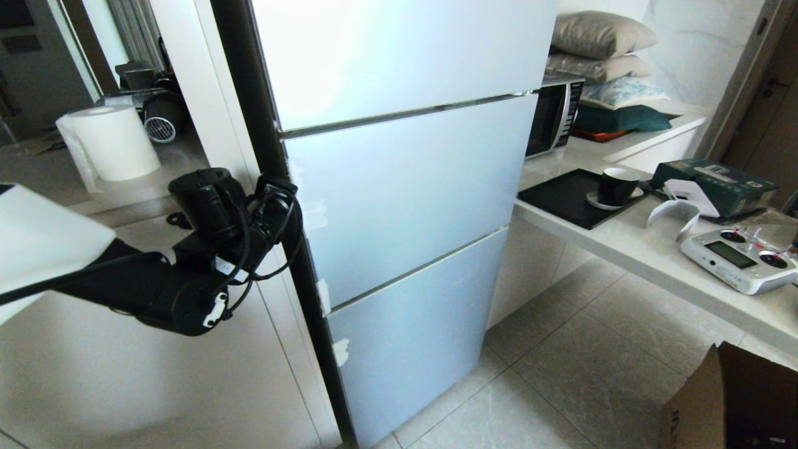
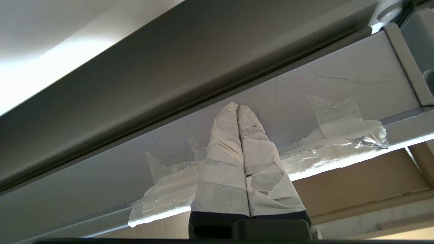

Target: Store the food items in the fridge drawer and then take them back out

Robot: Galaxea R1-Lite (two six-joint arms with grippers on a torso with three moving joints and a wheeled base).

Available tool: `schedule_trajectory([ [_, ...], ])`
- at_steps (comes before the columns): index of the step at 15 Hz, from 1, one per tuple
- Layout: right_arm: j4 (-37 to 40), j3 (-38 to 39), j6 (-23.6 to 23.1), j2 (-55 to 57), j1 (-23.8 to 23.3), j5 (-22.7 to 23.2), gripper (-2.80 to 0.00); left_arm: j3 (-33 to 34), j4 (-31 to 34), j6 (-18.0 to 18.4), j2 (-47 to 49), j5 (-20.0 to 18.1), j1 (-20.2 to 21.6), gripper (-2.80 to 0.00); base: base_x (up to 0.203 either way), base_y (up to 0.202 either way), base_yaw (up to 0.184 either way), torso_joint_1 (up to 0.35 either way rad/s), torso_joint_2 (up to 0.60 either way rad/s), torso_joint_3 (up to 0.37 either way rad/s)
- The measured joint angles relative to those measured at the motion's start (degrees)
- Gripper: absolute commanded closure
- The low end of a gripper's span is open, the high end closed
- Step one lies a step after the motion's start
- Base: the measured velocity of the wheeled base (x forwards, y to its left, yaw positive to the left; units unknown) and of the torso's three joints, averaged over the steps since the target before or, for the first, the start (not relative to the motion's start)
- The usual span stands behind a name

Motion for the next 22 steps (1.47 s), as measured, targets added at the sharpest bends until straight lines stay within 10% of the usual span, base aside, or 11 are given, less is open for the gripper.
schedule_trajectory([
  [14, 0.02, 0.00, 0.00, 0.00, 0.02, 0.00, 0.00, 13.72, -0.05, 0.05, -8.45, -0.83, -11.48, 0.00, 0.000, 0.000, 0.000, 0.000, 0.00, 0.000],
  [22, 0.02, 0.00, 0.00, 0.00, -0.02, 0.01, 0.00, 25.70, 0.00, 0.13, -18.88, 1.49, -26.50, 0.00, 0.000, 0.000, 0.000, 0.000, 0.00, 0.000],
])
